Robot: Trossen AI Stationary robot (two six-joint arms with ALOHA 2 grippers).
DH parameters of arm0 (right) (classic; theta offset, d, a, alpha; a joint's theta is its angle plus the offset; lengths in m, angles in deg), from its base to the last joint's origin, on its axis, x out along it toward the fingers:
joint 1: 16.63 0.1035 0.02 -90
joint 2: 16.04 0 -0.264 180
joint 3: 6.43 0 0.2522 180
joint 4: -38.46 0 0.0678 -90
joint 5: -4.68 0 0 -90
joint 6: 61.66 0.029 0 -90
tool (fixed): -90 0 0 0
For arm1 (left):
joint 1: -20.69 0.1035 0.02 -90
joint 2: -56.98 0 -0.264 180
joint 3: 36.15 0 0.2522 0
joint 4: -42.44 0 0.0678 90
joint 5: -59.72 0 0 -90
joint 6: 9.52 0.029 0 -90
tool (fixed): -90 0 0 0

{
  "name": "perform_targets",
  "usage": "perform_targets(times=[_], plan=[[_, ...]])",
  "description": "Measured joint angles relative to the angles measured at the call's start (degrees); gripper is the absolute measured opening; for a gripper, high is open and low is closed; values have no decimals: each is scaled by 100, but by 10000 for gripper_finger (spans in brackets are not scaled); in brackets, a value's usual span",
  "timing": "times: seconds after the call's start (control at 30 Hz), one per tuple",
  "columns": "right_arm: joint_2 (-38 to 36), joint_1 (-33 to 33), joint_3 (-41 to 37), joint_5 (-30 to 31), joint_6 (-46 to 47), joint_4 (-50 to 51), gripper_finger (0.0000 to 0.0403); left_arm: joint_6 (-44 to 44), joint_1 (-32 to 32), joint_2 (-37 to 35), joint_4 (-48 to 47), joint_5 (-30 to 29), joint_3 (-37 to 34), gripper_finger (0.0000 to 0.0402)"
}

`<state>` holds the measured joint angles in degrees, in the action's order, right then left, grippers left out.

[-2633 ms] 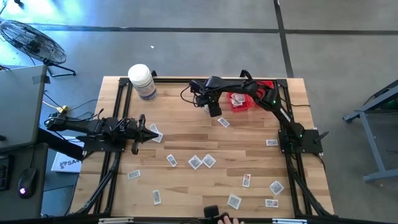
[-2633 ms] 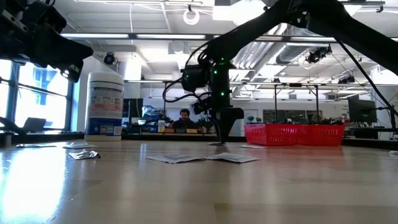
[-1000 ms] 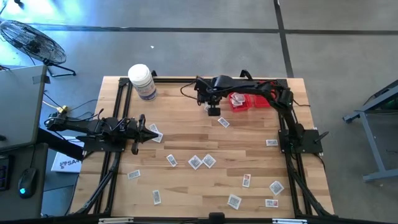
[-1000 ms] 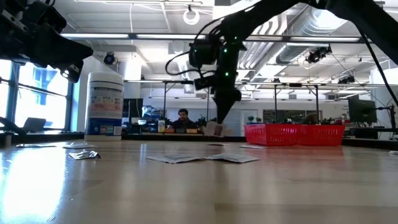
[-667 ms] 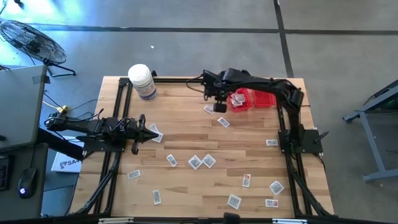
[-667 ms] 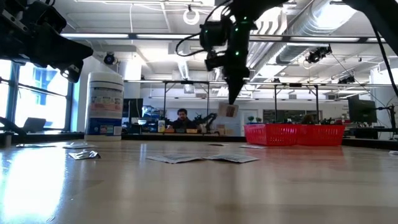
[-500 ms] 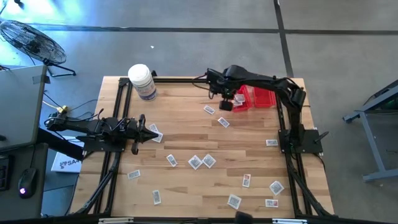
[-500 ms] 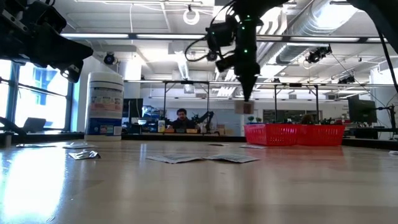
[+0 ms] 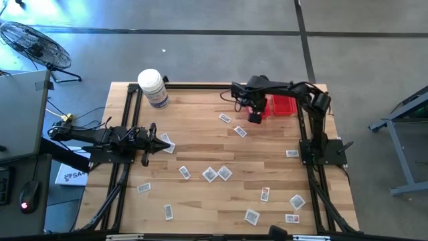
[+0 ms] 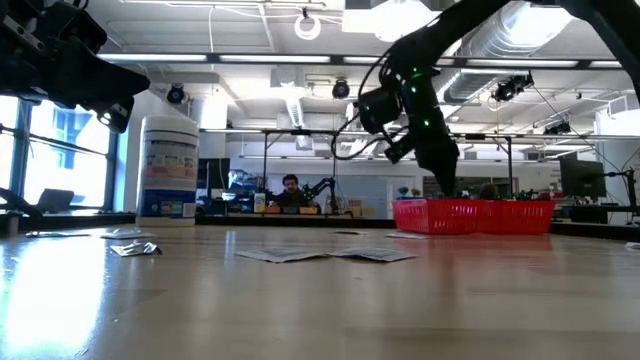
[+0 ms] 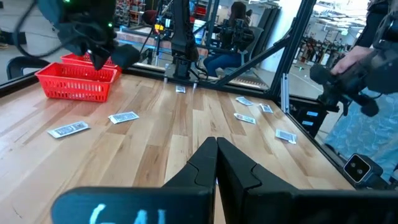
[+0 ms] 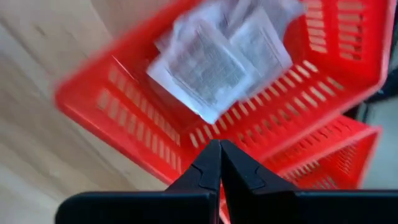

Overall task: Pick & Place First Aid Supplies
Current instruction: Put the ointment pack into the right red bin

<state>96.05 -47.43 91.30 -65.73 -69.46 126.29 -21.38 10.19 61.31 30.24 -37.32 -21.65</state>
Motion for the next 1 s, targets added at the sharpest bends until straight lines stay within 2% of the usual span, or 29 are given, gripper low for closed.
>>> perform_targets(times=[0.13, 0.43, 0.77, 1.0], plan=[[-172, 139, -175, 412, 25, 106, 0, 0, 0, 0, 0, 0, 0, 1], [-1689, 901, -715, 335, 510, -426, 0, 0, 0, -1, 0, 0, 0, 1], [-3888, 2160, -2992, -646, 1100, -2153, 0, 0, 0, 1, 0, 0, 0, 1], [-4712, 2974, -3790, -1643, 2046, -2832, 22, 0, 0, 0, 0, 0, 0, 1]])
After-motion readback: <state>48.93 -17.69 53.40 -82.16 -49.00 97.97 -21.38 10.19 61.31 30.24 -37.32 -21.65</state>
